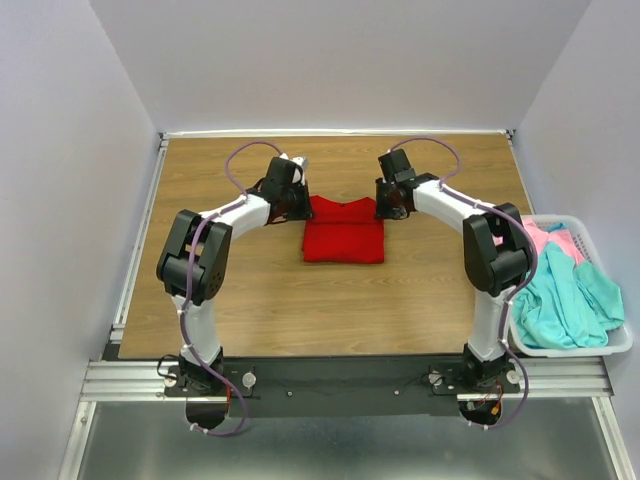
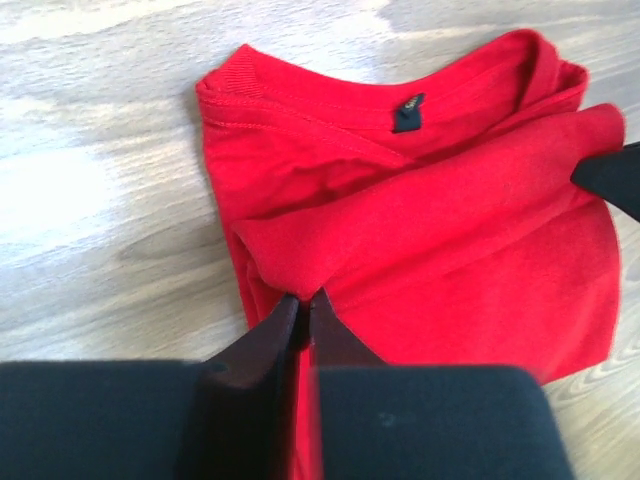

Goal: Fold and stack the t-shirts
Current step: Fold the tshirt

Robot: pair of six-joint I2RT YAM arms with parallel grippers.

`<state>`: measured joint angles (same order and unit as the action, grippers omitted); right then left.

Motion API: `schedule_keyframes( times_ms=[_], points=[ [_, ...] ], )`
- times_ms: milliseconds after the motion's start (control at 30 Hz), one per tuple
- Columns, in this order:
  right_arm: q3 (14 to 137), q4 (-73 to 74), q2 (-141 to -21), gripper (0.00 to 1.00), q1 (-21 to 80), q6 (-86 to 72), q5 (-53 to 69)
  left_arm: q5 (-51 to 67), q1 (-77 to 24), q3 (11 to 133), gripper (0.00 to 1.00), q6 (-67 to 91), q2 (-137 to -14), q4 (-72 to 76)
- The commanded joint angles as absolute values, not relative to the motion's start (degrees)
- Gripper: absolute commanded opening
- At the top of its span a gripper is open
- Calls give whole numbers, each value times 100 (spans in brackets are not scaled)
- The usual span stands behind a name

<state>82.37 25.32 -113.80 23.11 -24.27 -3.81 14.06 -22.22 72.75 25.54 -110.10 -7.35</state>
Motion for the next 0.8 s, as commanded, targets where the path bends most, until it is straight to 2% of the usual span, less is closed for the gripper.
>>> schedule_keyframes(
  times_ms=[0, 33, 133, 300, 400, 433, 467, 600, 633, 767],
  points=[
    [8297, 2479, -11312, 41, 2215, -2329, -703, 1143, -2197, 7471, 29, 2540, -10987, -668],
    [8306, 2479, -11233, 46, 2206, -2312, -686, 1090, -2189, 7471, 42, 2531, -10934, -711],
    [8244, 2470, -10873, 55, 2215, -2154, -502, 879, -2188, 7357, 59, 2531, -10618, -825],
    [7762, 2452, -9987, 55, 2215, -1785, -37, 528, -2267, 6796, 59, 2575, -9645, -1028],
    [7559, 2338, -9783, 52, 2215, -1644, 752, 510, -2530, 6496, 49, 2628, -9178, -950],
    [7428, 2277, -9774, 50, 2206, -1635, 939, 597, -2618, 6347, 37, 2654, -9124, -862],
    [7383, 2155, -9800, 49, 2223, -1643, 1245, 659, -2697, 6294, 30, 2689, -9114, -800],
    [7234, 1767, -10028, 40, 2224, -1731, 1677, 852, -3058, 6345, 26, 2795, -9604, -703],
    [7242, 1714, -10185, 38, 2232, -1749, 1748, 913, -3137, 6468, 20, 2812, -9737, -694],
    [7356, 1653, -10502, 35, 2232, -1670, 1899, 958, -3217, 6828, 20, 2786, -10361, -703]
  ],
)
